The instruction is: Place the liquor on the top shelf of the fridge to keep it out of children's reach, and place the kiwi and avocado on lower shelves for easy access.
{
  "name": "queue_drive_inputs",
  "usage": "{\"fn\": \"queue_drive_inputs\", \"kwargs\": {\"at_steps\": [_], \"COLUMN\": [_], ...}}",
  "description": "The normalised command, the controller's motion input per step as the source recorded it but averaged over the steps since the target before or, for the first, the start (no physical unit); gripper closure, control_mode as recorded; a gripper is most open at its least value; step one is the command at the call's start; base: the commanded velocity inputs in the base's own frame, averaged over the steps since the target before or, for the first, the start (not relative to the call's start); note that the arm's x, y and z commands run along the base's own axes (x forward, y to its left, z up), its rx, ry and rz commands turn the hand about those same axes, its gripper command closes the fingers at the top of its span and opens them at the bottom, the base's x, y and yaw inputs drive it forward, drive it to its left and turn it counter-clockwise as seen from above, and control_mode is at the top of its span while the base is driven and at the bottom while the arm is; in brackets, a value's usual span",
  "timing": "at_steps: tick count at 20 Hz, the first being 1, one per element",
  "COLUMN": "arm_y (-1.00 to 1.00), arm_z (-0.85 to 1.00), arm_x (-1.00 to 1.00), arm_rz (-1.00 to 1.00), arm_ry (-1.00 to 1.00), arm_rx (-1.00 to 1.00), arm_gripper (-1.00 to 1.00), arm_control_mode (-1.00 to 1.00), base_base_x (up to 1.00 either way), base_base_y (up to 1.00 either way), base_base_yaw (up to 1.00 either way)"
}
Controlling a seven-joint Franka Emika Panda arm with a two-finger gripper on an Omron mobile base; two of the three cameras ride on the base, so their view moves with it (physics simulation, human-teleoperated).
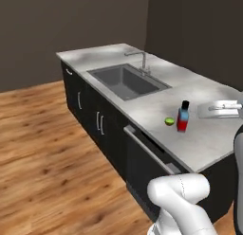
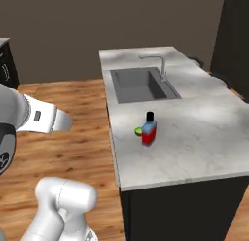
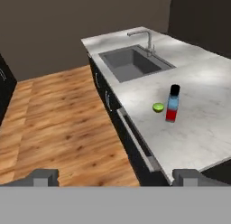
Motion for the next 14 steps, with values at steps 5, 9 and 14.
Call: {"fn": "queue_drive_inputs", "kwargs": {"at_steps": [5, 9, 14], "arm_y": [0.00, 0.00, 0.00], "arm_z": [0.00, 0.00, 0.00], "arm_x": [0.00, 0.00, 0.00], "arm_rz": [0.00, 0.00, 0.00], "arm_ry": [0.00, 0.00, 0.00], "arm_rx": [0.00, 0.00, 0.00], "arm_gripper": [-1.00, -1.00, -1.00], "arm_control_mode": [1.00, 1.00, 1.00], "base_base_x": [0.24, 0.28, 0.32], "base_base_y": [0.66, 0.74, 0.74], "base_base_yaw": [-0.54, -0.55, -0.55]}}
